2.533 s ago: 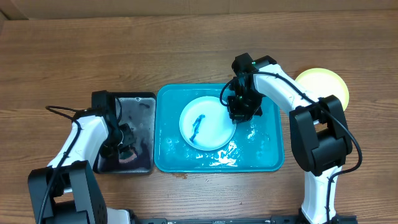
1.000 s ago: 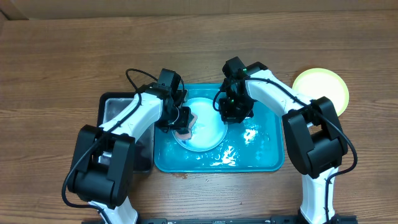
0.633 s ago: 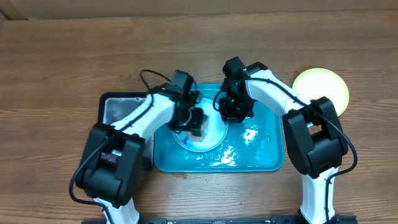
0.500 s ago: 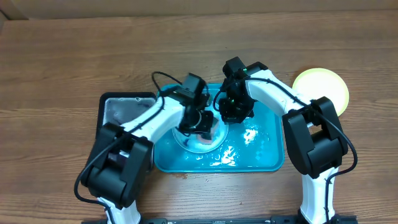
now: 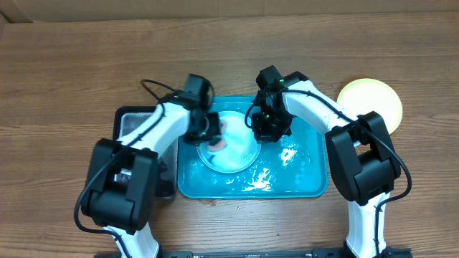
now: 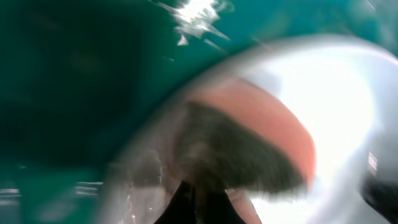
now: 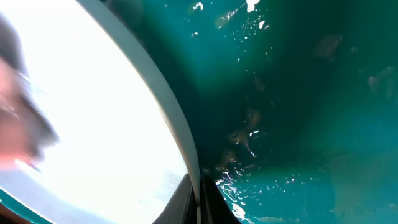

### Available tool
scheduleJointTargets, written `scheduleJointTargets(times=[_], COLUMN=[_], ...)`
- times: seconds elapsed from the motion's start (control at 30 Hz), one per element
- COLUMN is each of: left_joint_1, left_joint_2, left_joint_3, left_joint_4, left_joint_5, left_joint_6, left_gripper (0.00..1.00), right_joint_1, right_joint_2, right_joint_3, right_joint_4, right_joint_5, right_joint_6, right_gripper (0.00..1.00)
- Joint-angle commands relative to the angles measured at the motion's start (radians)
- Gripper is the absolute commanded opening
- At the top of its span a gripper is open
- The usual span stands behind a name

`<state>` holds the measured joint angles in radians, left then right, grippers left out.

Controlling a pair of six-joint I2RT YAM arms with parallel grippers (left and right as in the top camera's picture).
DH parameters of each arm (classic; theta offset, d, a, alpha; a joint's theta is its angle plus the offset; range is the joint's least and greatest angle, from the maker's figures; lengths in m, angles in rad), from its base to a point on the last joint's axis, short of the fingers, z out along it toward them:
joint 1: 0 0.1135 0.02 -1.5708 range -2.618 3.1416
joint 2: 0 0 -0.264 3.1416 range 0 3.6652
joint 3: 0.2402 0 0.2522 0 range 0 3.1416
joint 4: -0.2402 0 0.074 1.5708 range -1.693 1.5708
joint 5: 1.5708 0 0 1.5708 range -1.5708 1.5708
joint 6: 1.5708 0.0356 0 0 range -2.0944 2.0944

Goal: Clean dirty plates on tray and stack at the side
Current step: 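Scrub the white plate with the sponge while right gripper holds its rim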

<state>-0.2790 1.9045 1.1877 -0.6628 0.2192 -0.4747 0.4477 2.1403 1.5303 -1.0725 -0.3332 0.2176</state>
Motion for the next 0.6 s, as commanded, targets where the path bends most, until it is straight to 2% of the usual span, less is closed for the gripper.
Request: scheduleJointTargets(times=[0.0,0.13,0.27,0.57], left_joint_1=[0.053,0.042,-0.022,-0.223], left_joint_2=[0.031,0.031,0.031,0.031], left_joint_3=[-0.006,0.003,0.047,0.145], left_joint_4=[-0.015,-0.02,-0.02,-0.04], left_joint_5=[-0.191,-0.166,-0.038,0.037], left_joint_6=[-0.017,0.039,0.108,0.073], left_gripper=[0.04,0.04,0.04,0.04], right_joint_1=[0.003,0.003,0.003,0.003], right_joint_2=[-0.02,-0.02,-0.02,-0.02], right_joint_3=[-0.018,-0.018,-0.018,-0.018], right_joint_4=[-0.014,-0.014,-0.013,-0.014], right_joint_5=[0.013,0.014,0.014,0.013], right_joint_6=[0.0,0.0,0.0,0.0], right_gripper=[0.04,0.04,0.04,0.04])
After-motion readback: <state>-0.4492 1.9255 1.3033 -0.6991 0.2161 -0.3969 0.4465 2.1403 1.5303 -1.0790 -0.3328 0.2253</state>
